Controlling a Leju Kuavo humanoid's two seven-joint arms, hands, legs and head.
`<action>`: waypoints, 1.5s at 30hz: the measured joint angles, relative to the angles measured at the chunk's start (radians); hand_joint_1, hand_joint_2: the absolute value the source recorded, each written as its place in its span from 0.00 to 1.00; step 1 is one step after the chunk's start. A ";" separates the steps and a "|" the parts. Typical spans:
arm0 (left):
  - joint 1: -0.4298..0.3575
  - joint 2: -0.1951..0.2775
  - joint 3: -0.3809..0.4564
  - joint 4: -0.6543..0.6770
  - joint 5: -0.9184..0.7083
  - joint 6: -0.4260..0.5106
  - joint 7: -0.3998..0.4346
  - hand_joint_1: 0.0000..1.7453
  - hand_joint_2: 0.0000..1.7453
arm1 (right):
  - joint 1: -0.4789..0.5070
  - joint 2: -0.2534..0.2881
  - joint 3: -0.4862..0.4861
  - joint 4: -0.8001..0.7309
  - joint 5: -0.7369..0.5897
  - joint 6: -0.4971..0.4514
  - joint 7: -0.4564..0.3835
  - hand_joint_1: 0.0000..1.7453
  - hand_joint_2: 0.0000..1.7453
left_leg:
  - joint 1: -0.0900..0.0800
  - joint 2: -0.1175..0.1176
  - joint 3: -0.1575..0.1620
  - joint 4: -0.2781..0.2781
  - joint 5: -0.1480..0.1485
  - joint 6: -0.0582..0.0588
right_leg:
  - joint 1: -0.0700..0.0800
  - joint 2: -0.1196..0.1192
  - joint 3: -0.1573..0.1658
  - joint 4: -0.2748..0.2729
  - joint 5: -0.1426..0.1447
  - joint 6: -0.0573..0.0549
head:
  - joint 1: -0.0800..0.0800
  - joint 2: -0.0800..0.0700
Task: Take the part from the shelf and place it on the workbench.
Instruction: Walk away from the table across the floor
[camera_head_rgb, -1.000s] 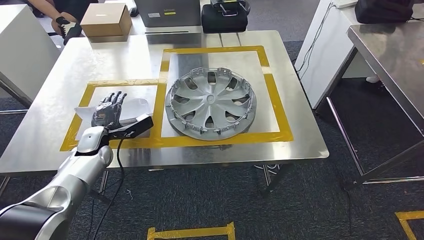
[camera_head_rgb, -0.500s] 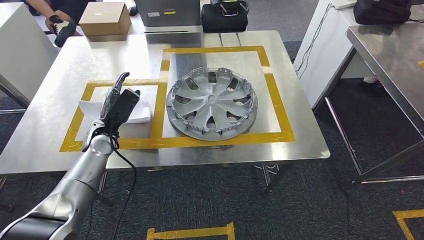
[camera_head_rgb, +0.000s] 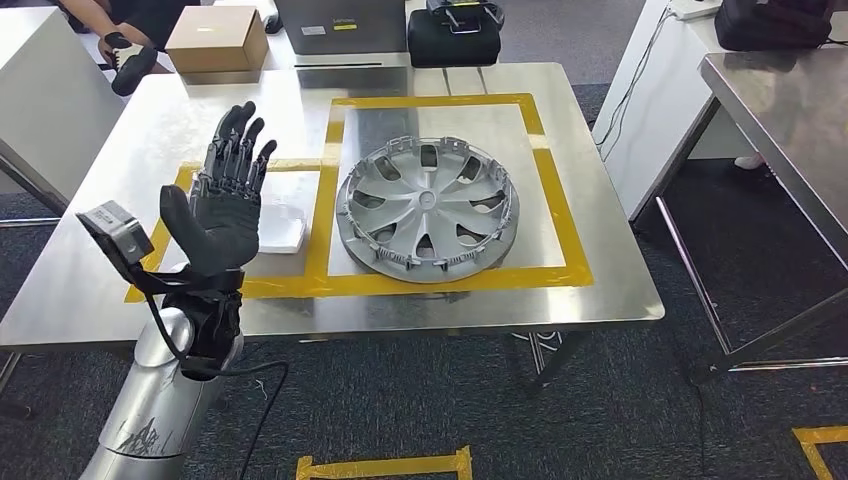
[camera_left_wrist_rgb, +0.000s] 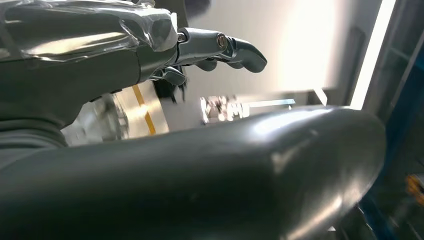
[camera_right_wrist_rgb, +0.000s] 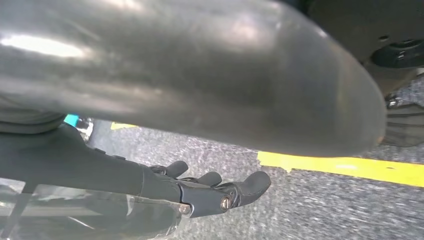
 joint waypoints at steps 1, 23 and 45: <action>0.027 0.009 -0.012 -0.033 0.032 -0.033 -0.015 0.00 0.00 | 0.003 0.000 0.000 -0.003 -0.004 0.000 0.000 0.00 0.00 | 0.002 0.001 -0.001 0.006 -0.007 -0.004 | -0.002 0.001 0.001 -0.001 0.002 -0.004 | 0.000 0.000; 0.332 0.150 -0.131 -0.275 -0.012 -0.051 -0.161 0.00 0.00 | 0.034 -0.017 -0.016 -0.066 -0.048 -0.012 -0.014 0.00 0.00 | 0.003 0.016 -0.005 -0.029 0.029 0.032 | 0.004 -0.004 -0.104 0.280 -0.130 0.003 | 0.004 0.000; 0.445 0.221 -0.061 0.100 -0.228 0.476 0.007 0.00 0.00 | 0.057 -0.087 0.041 -0.264 -0.257 -0.113 -0.122 0.00 0.00 | 0.003 0.007 0.132 -0.034 -0.086 -0.002 | 0.006 -0.007 -0.019 -0.024 0.057 -0.008 | 0.000 0.000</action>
